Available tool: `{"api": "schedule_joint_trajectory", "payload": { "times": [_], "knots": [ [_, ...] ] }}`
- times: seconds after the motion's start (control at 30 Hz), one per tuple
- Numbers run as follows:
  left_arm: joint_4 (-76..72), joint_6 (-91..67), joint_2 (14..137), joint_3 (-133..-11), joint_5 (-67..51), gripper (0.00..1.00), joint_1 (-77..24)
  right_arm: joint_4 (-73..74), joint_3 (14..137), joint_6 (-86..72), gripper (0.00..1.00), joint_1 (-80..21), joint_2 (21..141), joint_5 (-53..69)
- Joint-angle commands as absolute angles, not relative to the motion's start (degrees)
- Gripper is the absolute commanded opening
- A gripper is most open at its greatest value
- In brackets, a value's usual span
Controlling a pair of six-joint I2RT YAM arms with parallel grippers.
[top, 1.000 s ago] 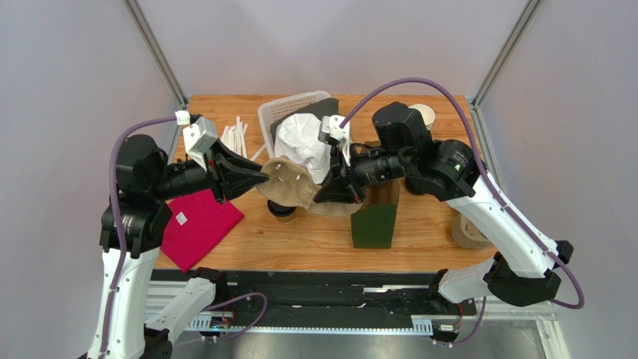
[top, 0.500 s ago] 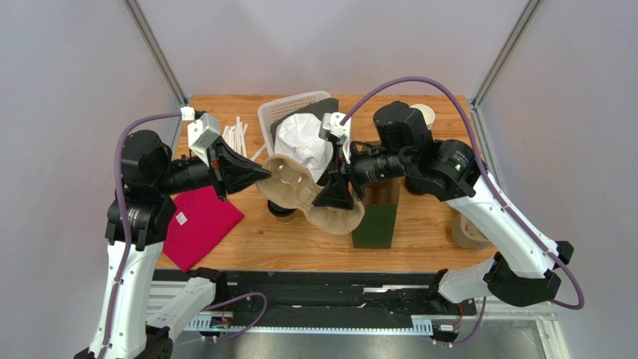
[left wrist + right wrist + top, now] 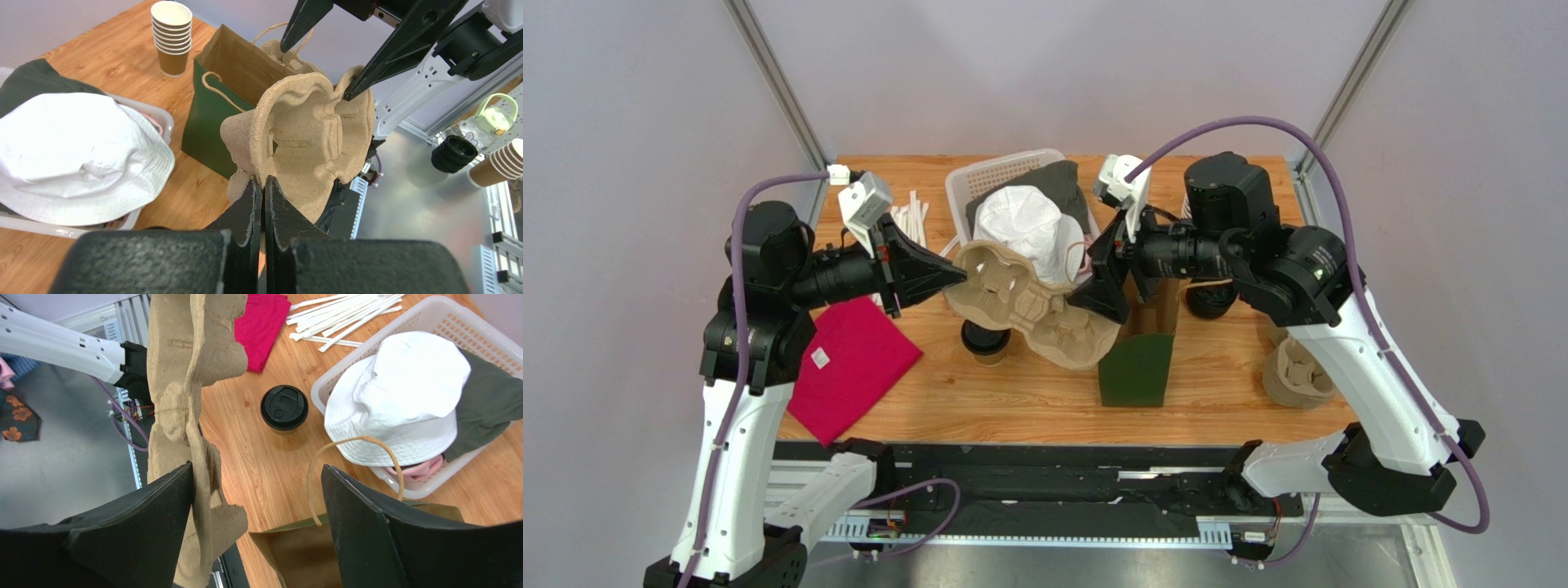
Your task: Pack the takeout coffee
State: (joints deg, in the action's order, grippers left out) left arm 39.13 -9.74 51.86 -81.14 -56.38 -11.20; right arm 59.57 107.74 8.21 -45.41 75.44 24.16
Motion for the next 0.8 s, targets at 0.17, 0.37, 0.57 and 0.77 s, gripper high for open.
{"api": "schedule_joint_trajectory", "payload": {
  "times": [0.17,0.37,0.57,0.77],
  "knots": [
    [36.8,-14.0,51.8,-83.4,-56.4,0.00,-11.1,63.6,109.9,15.8,0.79,-47.5,74.5,20.8],
    [35.0,-17.2,51.5,-83.1,-56.2,0.00,-11.1,61.0,108.5,17.1,0.75,-52.3,75.3,12.3],
    [34.6,-19.0,50.5,-83.0,-56.2,0.00,-11.1,57.9,107.5,16.6,0.40,-53.3,76.7,1.0],
    [34.2,-21.0,50.0,-83.4,-56.5,0.00,-11.1,57.6,105.9,17.4,0.23,-54.1,77.7,-6.8]
  ]
}}
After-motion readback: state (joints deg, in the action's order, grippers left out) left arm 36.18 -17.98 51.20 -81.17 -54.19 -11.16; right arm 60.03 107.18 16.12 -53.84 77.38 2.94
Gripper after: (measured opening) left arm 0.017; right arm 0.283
